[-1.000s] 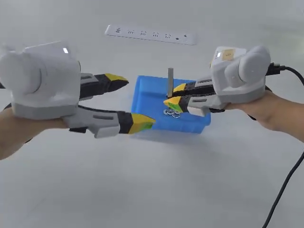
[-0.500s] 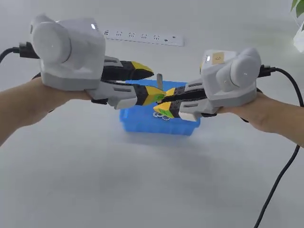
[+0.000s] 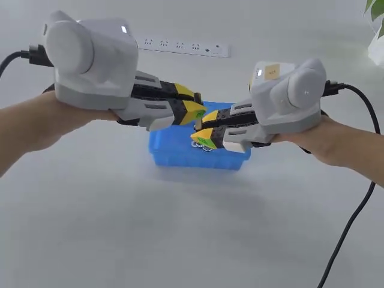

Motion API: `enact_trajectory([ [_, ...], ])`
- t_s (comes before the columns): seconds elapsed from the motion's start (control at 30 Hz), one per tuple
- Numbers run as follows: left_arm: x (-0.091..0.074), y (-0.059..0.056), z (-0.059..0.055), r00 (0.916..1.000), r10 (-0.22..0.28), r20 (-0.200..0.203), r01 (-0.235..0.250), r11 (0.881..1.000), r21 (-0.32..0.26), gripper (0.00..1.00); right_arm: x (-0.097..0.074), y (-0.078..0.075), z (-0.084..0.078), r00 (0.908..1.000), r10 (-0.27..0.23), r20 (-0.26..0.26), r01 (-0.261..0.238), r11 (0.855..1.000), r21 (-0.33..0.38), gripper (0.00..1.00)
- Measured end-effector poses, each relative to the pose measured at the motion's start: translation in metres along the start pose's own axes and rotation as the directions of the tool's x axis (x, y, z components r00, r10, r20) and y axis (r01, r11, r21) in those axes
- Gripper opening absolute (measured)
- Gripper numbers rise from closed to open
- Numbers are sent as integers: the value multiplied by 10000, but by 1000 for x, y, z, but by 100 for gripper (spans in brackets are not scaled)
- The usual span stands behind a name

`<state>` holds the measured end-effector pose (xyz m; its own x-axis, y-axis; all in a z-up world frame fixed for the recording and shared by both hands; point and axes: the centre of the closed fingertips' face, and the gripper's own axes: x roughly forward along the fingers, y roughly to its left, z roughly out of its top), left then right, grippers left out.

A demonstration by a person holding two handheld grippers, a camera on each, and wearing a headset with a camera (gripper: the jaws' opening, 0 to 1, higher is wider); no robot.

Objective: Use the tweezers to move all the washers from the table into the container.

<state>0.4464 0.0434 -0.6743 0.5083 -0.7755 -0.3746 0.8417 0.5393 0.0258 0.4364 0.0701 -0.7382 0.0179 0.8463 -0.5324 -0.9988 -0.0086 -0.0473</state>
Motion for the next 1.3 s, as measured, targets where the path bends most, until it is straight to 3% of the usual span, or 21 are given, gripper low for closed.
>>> enact_trajectory([
  [0.37, 6, -2, 3, 9991, -126, -399, 141, 9992, 362, 6, 2, -2, 0, 10000, 29, -83, -29, 9999, -104, 11],
  [0.87, 4, 5, 2, 9986, 165, -498, -108, 9935, 1134, 6, 2, -5, 0, 9992, -208, -343, 204, 9997, -136, 16],
  [1.07, 1, 8, 10, 9990, 305, -336, -265, 9932, 1134, 6, -2, -5, 0, 9986, -358, -387, 359, 9994, 15, 27],
  [1.2, 0, 7, 15, 9994, 288, -217, -261, 9928, 1167, 6, -5, -6, 1, 9984, -470, -306, 473, 9988, 91, 28],
  [1.3, -1, 0, 18, 9999, 7, -145, 11, 9924, 1230, 6, -6, -6, 3, 9985, -495, -245, 494, 9988, -69, 25],
])
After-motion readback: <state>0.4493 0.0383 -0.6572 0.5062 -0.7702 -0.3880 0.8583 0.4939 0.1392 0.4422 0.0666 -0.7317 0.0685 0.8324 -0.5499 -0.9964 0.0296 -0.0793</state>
